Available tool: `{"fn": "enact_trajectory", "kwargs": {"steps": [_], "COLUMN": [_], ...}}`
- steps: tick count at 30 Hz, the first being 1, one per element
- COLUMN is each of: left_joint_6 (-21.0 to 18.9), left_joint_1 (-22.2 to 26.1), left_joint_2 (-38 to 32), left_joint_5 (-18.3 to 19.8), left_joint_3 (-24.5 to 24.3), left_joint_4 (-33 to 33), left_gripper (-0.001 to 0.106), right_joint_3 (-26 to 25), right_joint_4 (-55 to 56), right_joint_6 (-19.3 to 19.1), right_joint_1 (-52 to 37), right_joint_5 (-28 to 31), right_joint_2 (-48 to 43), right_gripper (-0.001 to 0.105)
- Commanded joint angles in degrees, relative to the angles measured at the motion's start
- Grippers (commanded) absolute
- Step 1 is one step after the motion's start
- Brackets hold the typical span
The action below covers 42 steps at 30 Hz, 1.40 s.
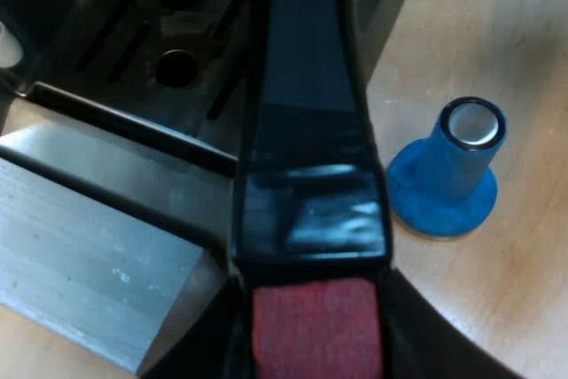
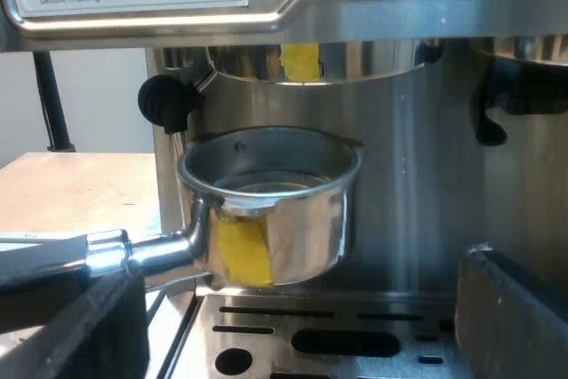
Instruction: Put the handle in the coffee machine
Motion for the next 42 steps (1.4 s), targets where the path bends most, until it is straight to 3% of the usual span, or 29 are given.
{"fn": "enact_trajectory", "kwargs": {"steps": [1,8,23,35,42], "left_joint_6": [0.7,3.3,3.3,3.1,-0.4], "left_joint_1": [0.0,0.0,0.0,-0.7,-3.5], "left_joint_2": [2.3,3.4,3.4,7.1,7.5], "left_joint_5": [3.3,3.0,3.4,3.4,3.4], "left_joint_3": [-2.3,-2.8,-2.9,-5.7,-7.1], "left_joint_4": [0.2,0.3,-2.2,0.3,-2.0], "left_gripper": [0.0,0.0,0.0,0.0,0.0], "right_joint_3": [-0.1,-0.1,-0.1,-0.1,-0.1], "right_joint_4": [-0.4,-0.4,-0.4,-0.4,-0.4], "right_joint_6": [-1.0,-1.0,-1.0,-1.0,-1.0], "right_joint_1": [0.0,0.0,0.0,0.0,0.0], "right_joint_5": [0.1,0.0,-0.2,-0.2,-0.2], "right_joint_2": [-0.4,-0.4,-0.4,-0.4,-0.4], "right_gripper": [0.072,0.072,0.072,0.072,0.072]}}
